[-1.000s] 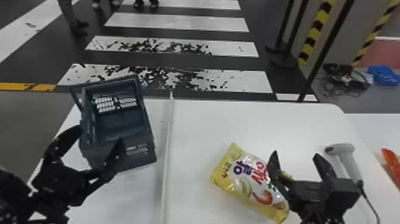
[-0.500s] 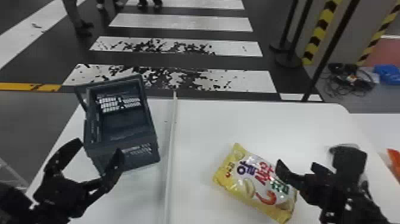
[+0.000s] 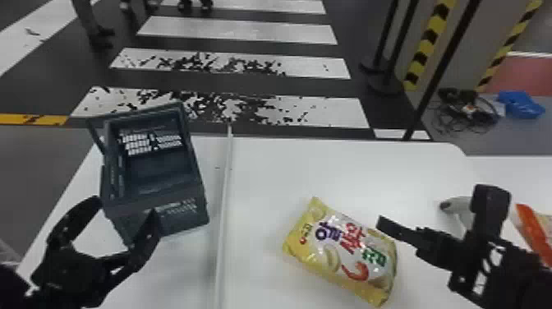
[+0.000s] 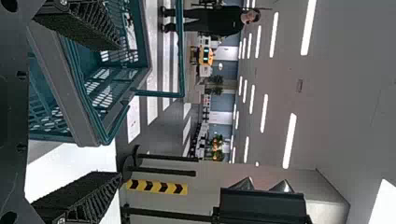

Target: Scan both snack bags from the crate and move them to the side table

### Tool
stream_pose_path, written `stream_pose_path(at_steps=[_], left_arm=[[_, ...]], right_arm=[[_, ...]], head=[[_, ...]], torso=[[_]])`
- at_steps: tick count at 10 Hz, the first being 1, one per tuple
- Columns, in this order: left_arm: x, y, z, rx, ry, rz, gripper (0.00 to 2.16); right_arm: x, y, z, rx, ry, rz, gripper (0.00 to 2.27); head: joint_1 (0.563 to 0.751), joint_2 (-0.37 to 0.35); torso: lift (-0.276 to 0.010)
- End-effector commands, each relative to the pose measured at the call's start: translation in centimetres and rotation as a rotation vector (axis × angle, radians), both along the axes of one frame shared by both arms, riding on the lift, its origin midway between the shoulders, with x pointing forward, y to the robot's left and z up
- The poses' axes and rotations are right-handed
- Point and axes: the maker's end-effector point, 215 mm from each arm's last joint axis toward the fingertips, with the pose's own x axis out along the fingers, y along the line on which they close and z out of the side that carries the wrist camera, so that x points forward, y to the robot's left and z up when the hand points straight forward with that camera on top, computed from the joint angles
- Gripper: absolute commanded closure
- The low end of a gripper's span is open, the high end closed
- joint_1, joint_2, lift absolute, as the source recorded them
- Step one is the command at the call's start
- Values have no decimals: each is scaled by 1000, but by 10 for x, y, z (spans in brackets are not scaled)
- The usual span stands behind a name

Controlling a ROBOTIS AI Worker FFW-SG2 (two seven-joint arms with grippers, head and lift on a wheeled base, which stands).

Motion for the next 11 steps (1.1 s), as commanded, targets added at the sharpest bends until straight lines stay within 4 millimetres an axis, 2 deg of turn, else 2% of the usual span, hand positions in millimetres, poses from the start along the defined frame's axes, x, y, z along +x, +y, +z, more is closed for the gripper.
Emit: stream_pose_path(at_steps=[1,3,4,7,8,10,11], left_arm=[[0,0,-1,1,2,0,36],[0,0,-2,0,3,0,36],[0,1,-3,1,5,-1,36],[1,-3,-8,-2,12,-5,36],[1,-3,-9,-3,14,-6,36],[2,-2,-10,-2,16,-5,36],[2,-2,-9,-1,12,-5,36]], right_arm=[[-1,2,-9,66,44,1,76],[-3,2,-23,120,96,-6,76],[-9,4,-32,141,142,-2,73],[-23,13,-44,179,224,18,73],[-22,14,-45,188,226,21,80],[-19,16,-46,215,237,25,225],[-19,17,-48,230,244,29,404]], head=[[695,-55],[695,-51],[695,-51],[695,-45],[695,-43],[695,-40],[695,-37]], torso=[[-99],[-99],[-99],[-99],[-99],[-99],[-99]])
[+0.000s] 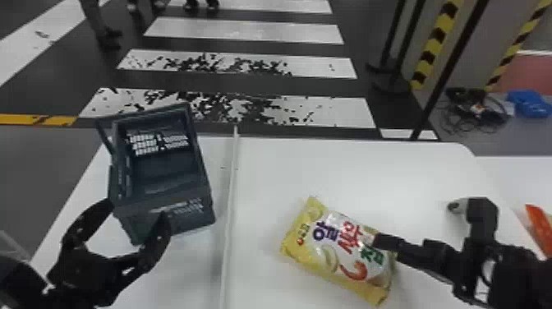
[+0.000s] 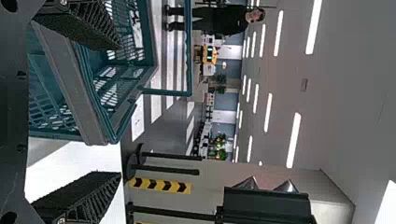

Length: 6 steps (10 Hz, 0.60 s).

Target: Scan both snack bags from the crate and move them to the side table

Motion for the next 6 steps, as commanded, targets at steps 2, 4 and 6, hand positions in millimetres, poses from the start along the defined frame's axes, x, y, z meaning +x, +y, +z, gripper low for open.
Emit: stream_pose_path(at_steps=[2,4,6], left_arm=[[0,1,-1,4,1,0,36],[1,2,-1,6,1,-1,36],[1,2,-3,5,5,0,36]], right_arm=[[-5,3,-9,28,43,11,937],[-11,2,-16,19,72,20,1895],[-10,2,-15,18,63,28,2240]], head=[[695,-33],[695,-29],[695,-29]], torso=[[-99],[-99],[-99]])
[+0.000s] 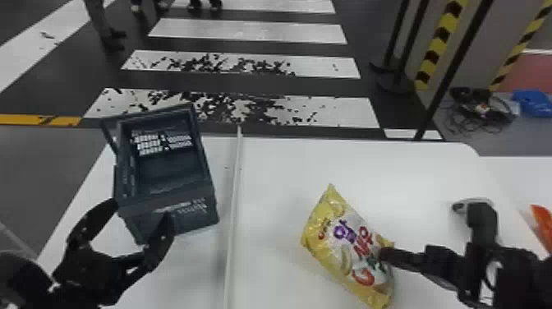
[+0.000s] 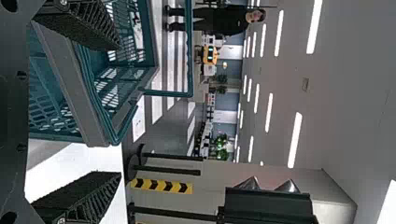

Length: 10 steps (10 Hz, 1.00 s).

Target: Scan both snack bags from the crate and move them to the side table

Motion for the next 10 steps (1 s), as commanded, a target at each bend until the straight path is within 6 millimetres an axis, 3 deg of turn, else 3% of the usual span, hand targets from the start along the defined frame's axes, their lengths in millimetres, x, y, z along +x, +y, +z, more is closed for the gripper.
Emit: stream_pose_path(at_steps=[1,4,7,10], left_arm=[[0,0,-1,0,1,0,36],[0,0,-4,-3,6,1,36],[0,-1,-7,-4,12,-1,36],[0,0,-8,-4,14,3,36]], right_arm=[[3,-5,4,-3,-18,-10,2240],[23,-30,31,-59,-121,-70,2240],[61,-69,68,-117,-222,-158,2240],[100,-111,113,-424,-382,-193,2240]], head=[[695,-26],[695,-46],[695,-86],[695,-132]], torso=[[-99],[-99],[-99],[-99]])
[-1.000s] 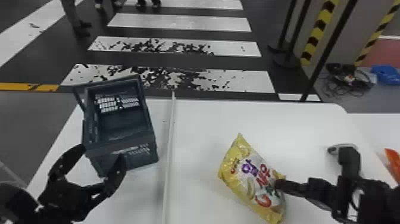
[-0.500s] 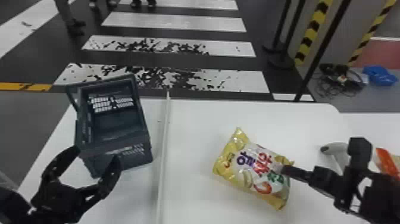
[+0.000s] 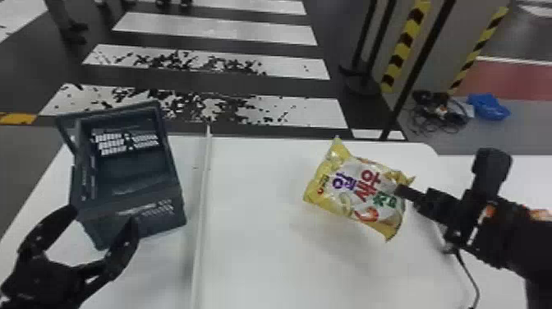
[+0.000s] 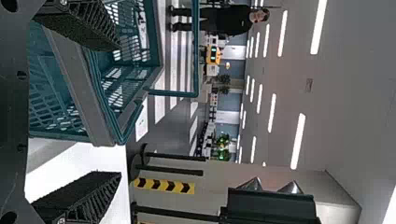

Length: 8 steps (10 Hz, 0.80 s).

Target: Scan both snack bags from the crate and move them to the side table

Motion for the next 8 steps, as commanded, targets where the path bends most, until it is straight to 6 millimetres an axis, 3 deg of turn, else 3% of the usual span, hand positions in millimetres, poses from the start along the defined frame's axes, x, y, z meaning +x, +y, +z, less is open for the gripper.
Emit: stream_pose_path(at_steps=[1,4,5,6,8], left_arm=[[1,0,1,-1,-1,1,36],[1,1,0,-2,0,4,36],[1,0,-2,-2,2,4,36],[1,0,-2,-3,2,3,36],[1,1,-4,-2,5,6,36]], right_arm=[[11,-10,16,-205,-41,-8,2240],[14,-12,31,-592,-33,-15,2240],[14,1,36,-723,-37,8,2240],[14,4,50,-877,-51,-11,2240],[12,32,81,-1141,-122,-20,2240]], head=[[695,-150],[695,-171],[695,-173],[695,-169],[695,-152]], torso=[[-99],[-99],[-99],[-99],[-99]])
